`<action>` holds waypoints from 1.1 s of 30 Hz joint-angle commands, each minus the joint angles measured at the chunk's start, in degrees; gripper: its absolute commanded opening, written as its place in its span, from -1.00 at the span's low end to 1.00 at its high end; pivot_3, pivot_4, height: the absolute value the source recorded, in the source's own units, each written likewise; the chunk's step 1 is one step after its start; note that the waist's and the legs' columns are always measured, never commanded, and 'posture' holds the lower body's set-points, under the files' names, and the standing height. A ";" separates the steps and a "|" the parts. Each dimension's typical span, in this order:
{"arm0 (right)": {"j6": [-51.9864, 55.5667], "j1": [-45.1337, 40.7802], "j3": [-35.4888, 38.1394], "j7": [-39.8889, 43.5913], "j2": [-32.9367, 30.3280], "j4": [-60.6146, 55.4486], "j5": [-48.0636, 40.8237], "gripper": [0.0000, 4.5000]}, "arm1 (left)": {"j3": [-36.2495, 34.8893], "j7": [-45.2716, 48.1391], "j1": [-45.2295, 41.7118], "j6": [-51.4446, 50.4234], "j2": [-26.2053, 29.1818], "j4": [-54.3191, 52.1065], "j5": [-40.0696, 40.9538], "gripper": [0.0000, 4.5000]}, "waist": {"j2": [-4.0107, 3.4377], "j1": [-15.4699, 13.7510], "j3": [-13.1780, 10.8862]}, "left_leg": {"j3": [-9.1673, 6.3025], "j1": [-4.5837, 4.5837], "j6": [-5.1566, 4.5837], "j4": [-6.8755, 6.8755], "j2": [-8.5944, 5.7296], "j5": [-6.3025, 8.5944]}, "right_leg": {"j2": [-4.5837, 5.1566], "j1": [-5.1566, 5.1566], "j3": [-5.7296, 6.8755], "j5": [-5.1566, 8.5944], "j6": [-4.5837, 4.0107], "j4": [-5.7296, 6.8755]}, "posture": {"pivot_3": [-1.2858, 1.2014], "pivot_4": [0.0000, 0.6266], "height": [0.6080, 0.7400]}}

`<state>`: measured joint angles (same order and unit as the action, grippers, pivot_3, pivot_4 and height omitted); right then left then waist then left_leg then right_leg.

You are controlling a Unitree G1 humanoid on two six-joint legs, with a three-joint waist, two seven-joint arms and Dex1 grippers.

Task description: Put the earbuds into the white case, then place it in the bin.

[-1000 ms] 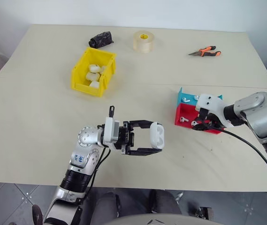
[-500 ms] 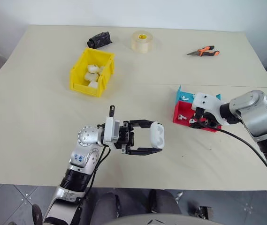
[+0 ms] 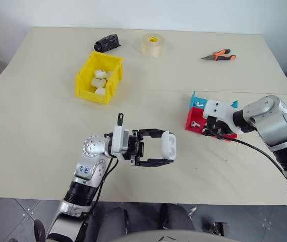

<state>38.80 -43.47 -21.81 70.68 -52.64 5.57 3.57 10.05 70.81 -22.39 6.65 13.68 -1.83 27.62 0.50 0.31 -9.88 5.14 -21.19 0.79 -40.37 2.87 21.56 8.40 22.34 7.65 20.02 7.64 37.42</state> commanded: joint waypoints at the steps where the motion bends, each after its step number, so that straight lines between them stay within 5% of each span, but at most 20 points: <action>1: 0.08 1.86 1.33 0.55 -1.88 -1.61 0.09 -0.49 | -0.26 0.43 -0.98 1.05 0.12 -1.27 0.57 0.25 | 0.00 -0.07 0.00 | 0.01 0.00 0.00 0.00 0.00 0.00 | 0.00 0.00 -0.01 0.00 0.00 0.00 | 0.03 -0.52 1.00; 9: -0.65 7.87 10.32 1.41 -7.74 -4.84 -4.97 -0.49 | -1.69 2.65 -3.66 1.02 0.75 2.11 1.53 0.25 | 0.00 -0.39 -0.01 | -0.01 -0.09 -0.03 0.01 -0.06 0.02 | 0.05 0.02 0.02 -0.03 0.05 -0.04 | 0.03 -0.52 1.00; 33: 3.33 1.63 2.56 0.19 -3.83 -5.35 -1.30 -0.49 | -1.44 2.06 -2.16 0.99 1.27 0.69 0.61 0.25 | -0.02 -0.06 -0.02 | 0.03 -0.09 -0.03 0.06 -0.07 0.01 | 0.06 0.07 0.00 -0.04 0.08 -0.05 | 0.03 -0.52 1.00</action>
<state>42.60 -40.53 -19.78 70.52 -55.35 0.52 1.32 8.92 73.21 -24.65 7.01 14.71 0.93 27.83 0.48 0.25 -9.89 5.17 -21.28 0.75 -40.32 2.81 21.58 8.46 22.41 7.65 19.97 7.72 37.37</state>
